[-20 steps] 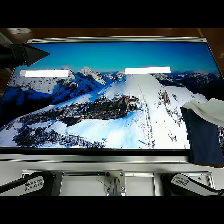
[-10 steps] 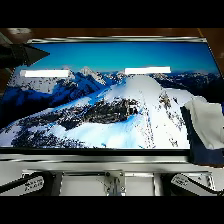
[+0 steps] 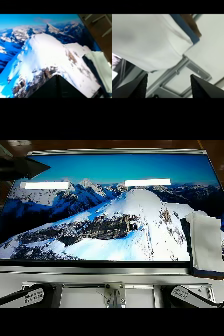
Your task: Fold the shirts.
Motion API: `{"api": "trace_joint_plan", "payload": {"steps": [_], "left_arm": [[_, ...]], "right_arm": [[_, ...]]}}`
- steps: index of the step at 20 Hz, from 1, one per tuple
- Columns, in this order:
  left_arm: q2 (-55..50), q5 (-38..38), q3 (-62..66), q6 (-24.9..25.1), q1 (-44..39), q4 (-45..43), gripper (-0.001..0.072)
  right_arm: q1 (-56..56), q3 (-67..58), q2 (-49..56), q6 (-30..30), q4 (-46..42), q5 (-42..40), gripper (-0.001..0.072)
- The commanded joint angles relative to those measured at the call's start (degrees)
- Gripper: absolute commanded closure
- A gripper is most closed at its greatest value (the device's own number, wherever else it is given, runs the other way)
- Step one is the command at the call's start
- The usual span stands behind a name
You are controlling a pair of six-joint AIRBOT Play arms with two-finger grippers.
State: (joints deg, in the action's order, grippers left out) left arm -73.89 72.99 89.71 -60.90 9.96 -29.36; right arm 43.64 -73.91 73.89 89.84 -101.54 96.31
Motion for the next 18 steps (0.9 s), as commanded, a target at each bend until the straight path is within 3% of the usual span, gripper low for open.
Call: {"api": "trace_joint_plan", "payload": {"steps": [1, 2, 4, 5, 6, 7, 10, 18], "left_arm": [[-1.11, -3.91, 0.02, -14.27, -6.75, -32.22, 0.0674], [-2.32, -2.99, 0.02, -20.61, -10.40, -43.34, 0.0674], [-4.72, 0.28, 0.04, -23.45, -16.50, -52.41, 0.0665], [-5.84, 0.90, 0.09, -24.28, -19.10, -52.68, 0.0456], [-6.88, 1.53, 0.09, -26.99, -21.40, -52.70, 0.0120], [-7.93, 2.84, 0.15, -27.47, -22.97, -52.74, 0.0056], [-11.13, 6.58, 0.15, -27.47, -25.11, -52.74, 0.0057], [-11.82, 4.66, 0.13, -27.04, -24.96, -52.76, 0.0056]], "right_arm": [[-6.23, -8.22, -1.03, -1.84, 7.96, -6.69, 0.0068], [-10.58, -8.66, -2.14, -1.77, 10.43, -10.03, 0.0067], [-19.41, -7.98, -3.50, -1.16, 16.22, -14.51, 0.0066], [-22.51, -7.37, -3.37, 0.22, 17.29, -15.61, 0.0034], [-24.61, -6.80, -2.67, 2.82, 18.21, -15.80, 0.0034], [-25.81, -6.27, -1.84, 3.37, 19.28, -15.30, 0.0034], [-29.07, -5.95, 0.00, 3.37, 20.04, -13.49, 0.0035], [-30.99, -5.95, -0.02, 3.34, 20.06, -13.88, 0.0035]]}}
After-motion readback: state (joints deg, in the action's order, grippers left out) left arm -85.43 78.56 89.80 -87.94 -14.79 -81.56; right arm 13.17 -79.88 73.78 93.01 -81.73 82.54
